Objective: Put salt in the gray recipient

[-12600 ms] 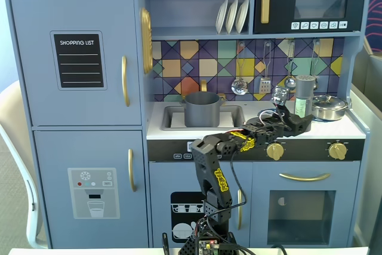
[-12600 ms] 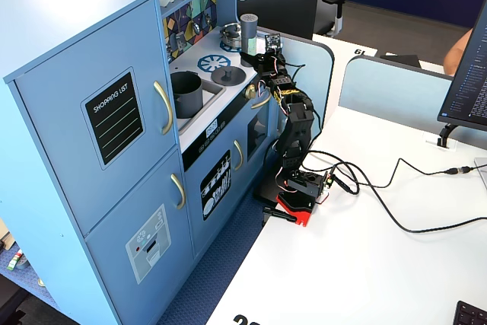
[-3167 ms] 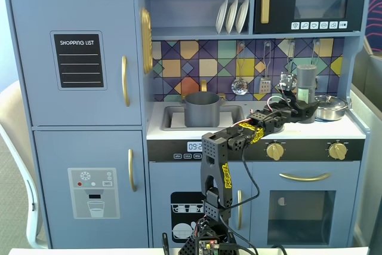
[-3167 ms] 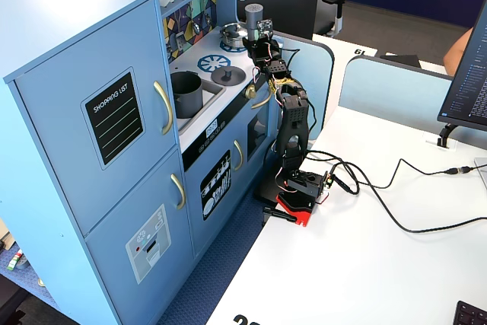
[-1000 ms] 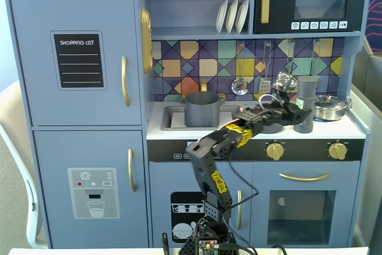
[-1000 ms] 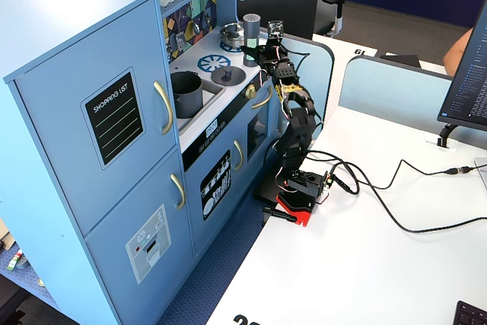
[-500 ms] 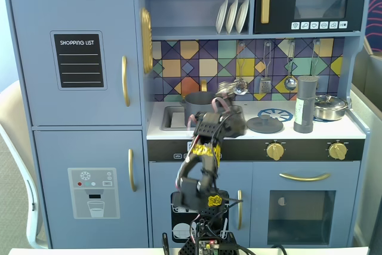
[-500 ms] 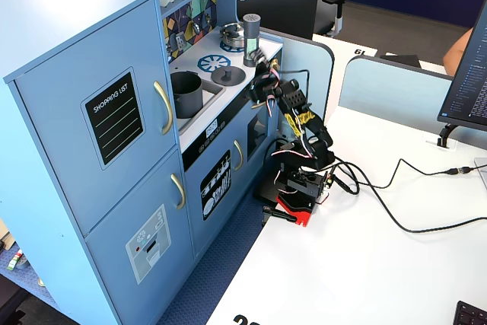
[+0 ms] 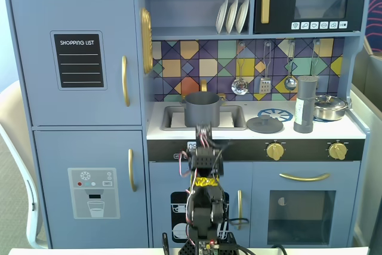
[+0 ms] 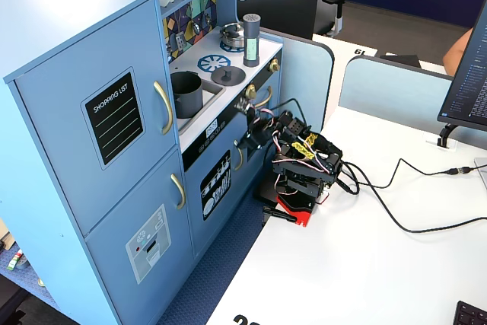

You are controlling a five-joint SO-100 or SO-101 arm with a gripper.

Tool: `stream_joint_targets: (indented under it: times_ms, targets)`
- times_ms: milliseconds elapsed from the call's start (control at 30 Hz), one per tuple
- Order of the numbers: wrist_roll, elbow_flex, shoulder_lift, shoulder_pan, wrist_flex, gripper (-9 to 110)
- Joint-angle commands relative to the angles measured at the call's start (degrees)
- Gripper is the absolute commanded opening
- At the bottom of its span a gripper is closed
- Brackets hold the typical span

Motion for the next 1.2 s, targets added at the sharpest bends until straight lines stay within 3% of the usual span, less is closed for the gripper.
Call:
stream_joint_targets:
  times_ms: [0, 233, 533, 1167]
  targets:
    - [1.6, 7.8, 4.7, -2.6, -0.4, 0]
    - [-6.9, 15.6, 4.8, -4.1, 7.1, 5]
    - [-1.6, 15.6, 4.8, -4.1, 8.2, 7]
    - [-0.2, 15.6, 4.8, -3.2, 8.2, 8]
